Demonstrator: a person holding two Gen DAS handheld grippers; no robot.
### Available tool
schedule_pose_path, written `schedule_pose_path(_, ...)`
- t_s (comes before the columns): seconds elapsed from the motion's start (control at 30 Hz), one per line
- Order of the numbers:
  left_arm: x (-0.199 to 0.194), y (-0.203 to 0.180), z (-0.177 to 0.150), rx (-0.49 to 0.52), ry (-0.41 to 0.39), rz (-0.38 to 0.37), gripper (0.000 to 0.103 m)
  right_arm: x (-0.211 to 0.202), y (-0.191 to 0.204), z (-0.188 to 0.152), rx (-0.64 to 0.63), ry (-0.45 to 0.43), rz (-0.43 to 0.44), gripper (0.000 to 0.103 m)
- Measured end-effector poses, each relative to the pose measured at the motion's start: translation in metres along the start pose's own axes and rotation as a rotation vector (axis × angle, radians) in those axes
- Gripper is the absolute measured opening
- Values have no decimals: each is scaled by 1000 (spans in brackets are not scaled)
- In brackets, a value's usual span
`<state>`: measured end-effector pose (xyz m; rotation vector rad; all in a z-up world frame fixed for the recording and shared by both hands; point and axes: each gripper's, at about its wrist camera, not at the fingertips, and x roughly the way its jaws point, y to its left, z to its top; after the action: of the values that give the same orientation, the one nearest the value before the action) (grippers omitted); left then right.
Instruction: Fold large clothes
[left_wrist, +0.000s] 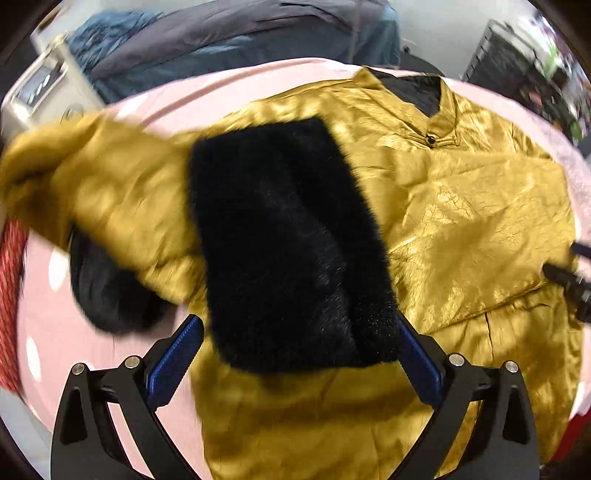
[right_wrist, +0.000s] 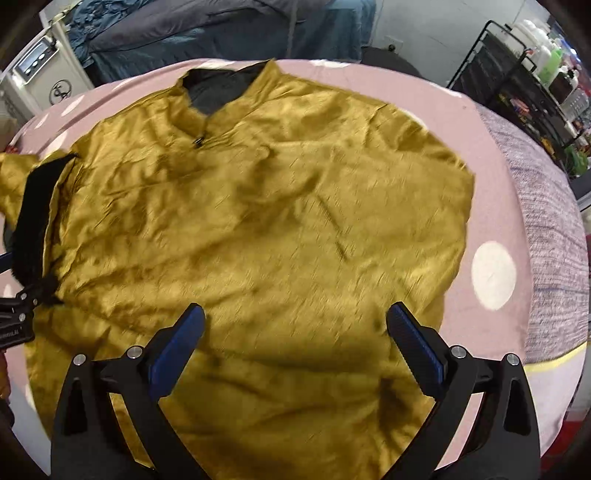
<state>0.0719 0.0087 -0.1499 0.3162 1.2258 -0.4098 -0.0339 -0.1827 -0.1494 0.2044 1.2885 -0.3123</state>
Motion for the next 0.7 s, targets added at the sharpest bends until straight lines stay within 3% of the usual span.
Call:
schedule_pose_path(0.23,-30,37,-26,-107,-35,-81,97,3,38,-33,-91,67,36,98)
schedule_pose_path(0.5,-59,40,-19,-70,-120,-219,97,4,57,-32,-123,69,22,98)
schedule_pose_path(0.6,-61,32,-6,-82,-149,-229,97,-2,52,-23,-83,54,23,98)
schedule_pose_path(0.7,-59,38,-8,-117,-143,-187,97,-5,44,-10,-54,42,25,98)
